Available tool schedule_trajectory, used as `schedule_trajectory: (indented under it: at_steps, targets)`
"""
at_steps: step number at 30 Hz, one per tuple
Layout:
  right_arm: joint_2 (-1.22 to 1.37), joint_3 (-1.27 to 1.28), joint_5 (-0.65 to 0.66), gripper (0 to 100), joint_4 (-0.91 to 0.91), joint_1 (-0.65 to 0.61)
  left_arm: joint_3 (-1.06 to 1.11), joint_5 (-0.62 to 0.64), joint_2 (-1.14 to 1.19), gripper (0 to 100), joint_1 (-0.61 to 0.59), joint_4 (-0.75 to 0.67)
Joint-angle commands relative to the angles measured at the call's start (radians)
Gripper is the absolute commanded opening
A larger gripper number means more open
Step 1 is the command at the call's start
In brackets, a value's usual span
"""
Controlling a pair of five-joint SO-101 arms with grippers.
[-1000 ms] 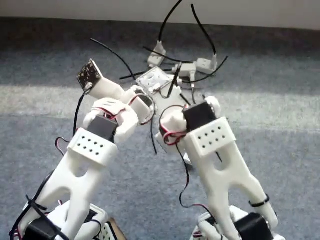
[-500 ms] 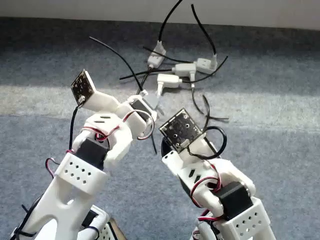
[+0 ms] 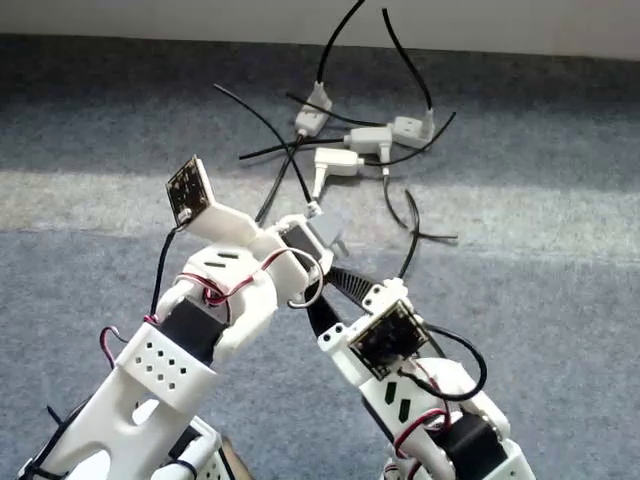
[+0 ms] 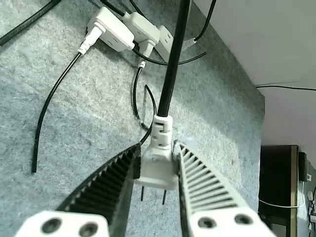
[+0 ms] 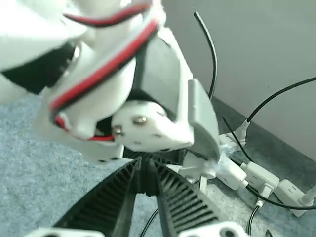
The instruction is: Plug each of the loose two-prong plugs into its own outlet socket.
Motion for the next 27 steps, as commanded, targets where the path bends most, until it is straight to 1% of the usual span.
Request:
schedule_trajectory:
  at_steps: [1, 5, 10, 17, 20, 25, 27]
  targets:
    - [-0.027, -0.004, 0.018, 0.7, -0.038, -0.002, -0.002, 0.003, -0.025, 1, 0.018, -0.015]
    - [0.016, 0.064, 0.103, 0.7, -0.113, 0.008, -0.008, 0.003, -0.027, 1, 0.019, -0.015]
    - [0.124, 0.108, 0.106, 0.7, -0.24, 0.107, -0.008, 0.003, -0.027, 1, 0.041, -0.015]
    - [0.28, 0.116, 0.112, 0.7, -0.38, 0.182, -0.01, 0.003, -0.031, 1, 0.048, -0.015]
    - [0.358, 0.117, 0.112, 0.7, -0.437, 0.217, -0.005, 0.003, -0.096, 1, 0.044, -0.012]
    - [0.509, 0.117, 0.112, 0.7, -0.538, 0.268, -0.004, -0.002, -0.271, 1, 0.041, 0.06]
    - [0.559, 0.117, 0.115, 0.7, -0.57, 0.277, 0.01, -0.002, -0.305, 1, 0.013, 0.057]
